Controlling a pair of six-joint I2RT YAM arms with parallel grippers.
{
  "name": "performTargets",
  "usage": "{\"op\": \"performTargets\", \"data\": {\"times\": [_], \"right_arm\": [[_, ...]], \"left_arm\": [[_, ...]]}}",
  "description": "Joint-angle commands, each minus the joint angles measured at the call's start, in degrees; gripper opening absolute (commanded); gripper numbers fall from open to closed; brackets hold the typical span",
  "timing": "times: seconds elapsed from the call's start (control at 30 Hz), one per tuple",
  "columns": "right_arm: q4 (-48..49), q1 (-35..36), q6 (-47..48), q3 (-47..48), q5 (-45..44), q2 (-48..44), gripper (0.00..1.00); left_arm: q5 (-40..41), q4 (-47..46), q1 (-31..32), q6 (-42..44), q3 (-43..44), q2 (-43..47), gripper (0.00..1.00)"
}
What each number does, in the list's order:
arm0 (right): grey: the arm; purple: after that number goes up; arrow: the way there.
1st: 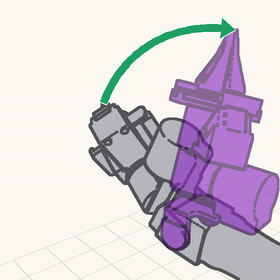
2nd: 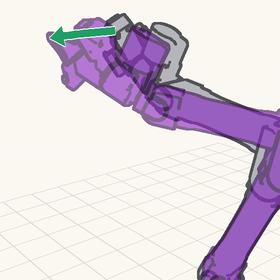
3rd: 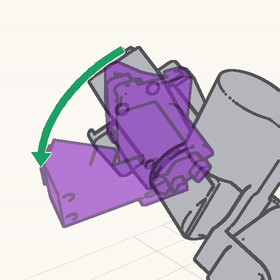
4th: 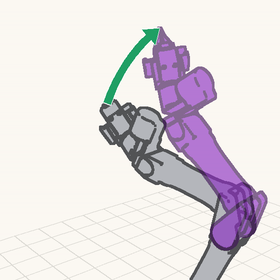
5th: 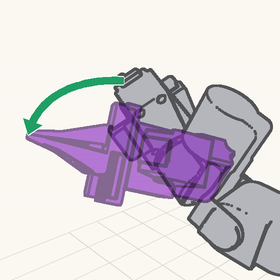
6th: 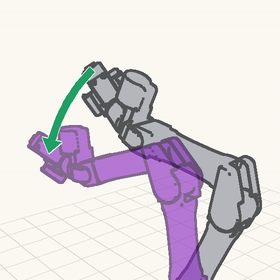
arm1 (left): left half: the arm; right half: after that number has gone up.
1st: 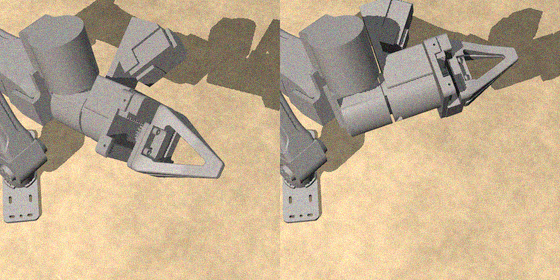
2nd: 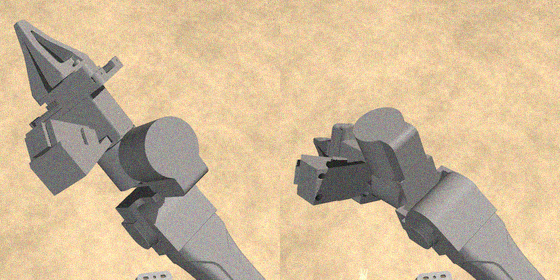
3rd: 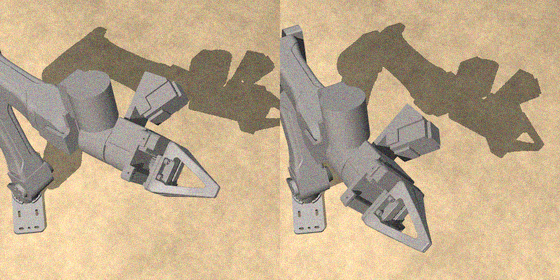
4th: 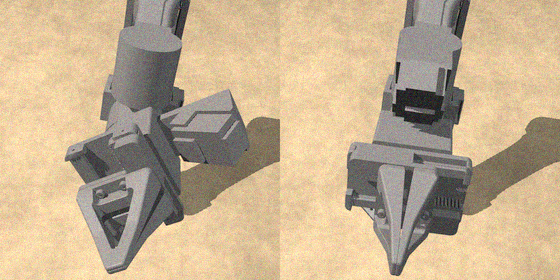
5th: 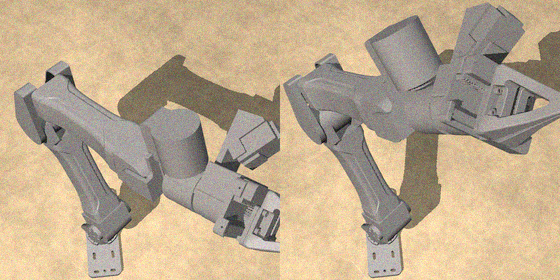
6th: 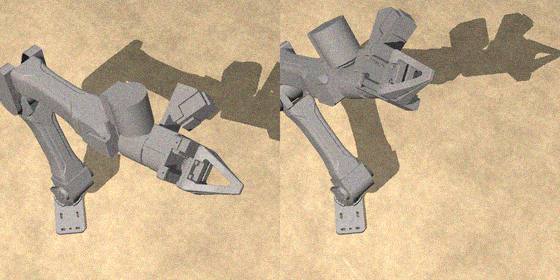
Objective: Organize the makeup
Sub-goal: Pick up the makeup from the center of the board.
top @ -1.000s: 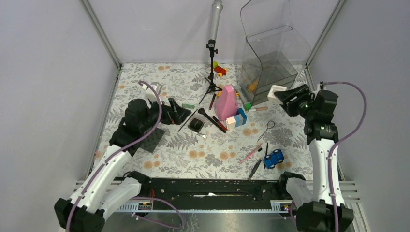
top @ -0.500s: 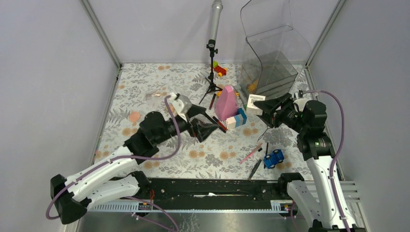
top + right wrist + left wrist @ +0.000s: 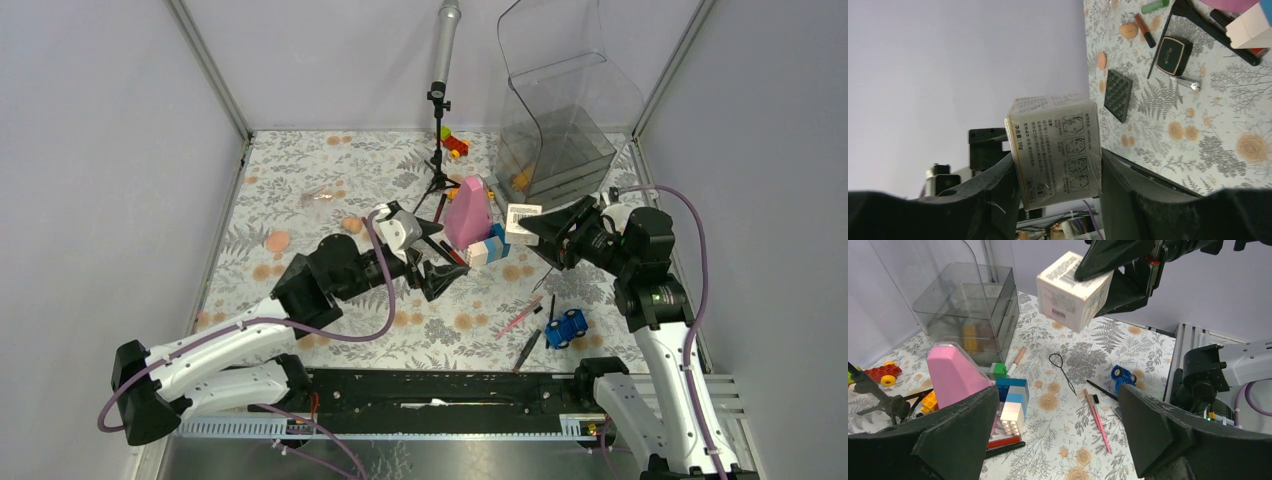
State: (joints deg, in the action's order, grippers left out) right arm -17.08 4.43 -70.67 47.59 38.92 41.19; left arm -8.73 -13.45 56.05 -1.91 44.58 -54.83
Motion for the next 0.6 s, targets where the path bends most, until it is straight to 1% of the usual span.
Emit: {"op": "performTargets", "data": {"times": [0.0, 0.1, 0.2, 0.33, 0.37, 0.47, 0.57], "right_arm": [[1.6, 0.5, 9.6, 3.5, 3.1, 1.2, 0.29], [1.5, 0.5, 13.0, 3.8, 2.3, 1.7, 0.29], [6.9, 0.5, 14.0, 2.8, 4.6, 2.0, 0.29], [10.4, 0.5, 22.6, 3.1, 3.8, 1.7, 0.28], [13.6, 0.5, 24.2, 2.1, 4.2, 1.2, 0.28], [29.0, 0.6, 26.8, -3.4, 6.6, -1.3, 0.28], [42.0, 0.5, 26.5, -7.5, 10.3, -2.6, 0.31]], "left_arm": [[-0.7, -1.1, 0.3, 0.9, 5.0, -0.9, 0.99], [-2.8, -1.1, 0.3, -0.7, 5.5, -0.8, 0.99], [-3.1, -0.5, 0.3, -1.1, 6.0, -0.4, 0.99], [-3.8, 1.2, 0.3, -3.9, 7.6, -0.3, 0.99], [-4.3, 1.1, 0.3, -5.1, 7.9, -0.6, 0.99], [-7.2, 0.0, 0.3, -8.2, 8.3, -1.2, 0.99], [-8.5, 0.1, 0.3, -8.3, 8.8, -1.5, 0.99]]}}
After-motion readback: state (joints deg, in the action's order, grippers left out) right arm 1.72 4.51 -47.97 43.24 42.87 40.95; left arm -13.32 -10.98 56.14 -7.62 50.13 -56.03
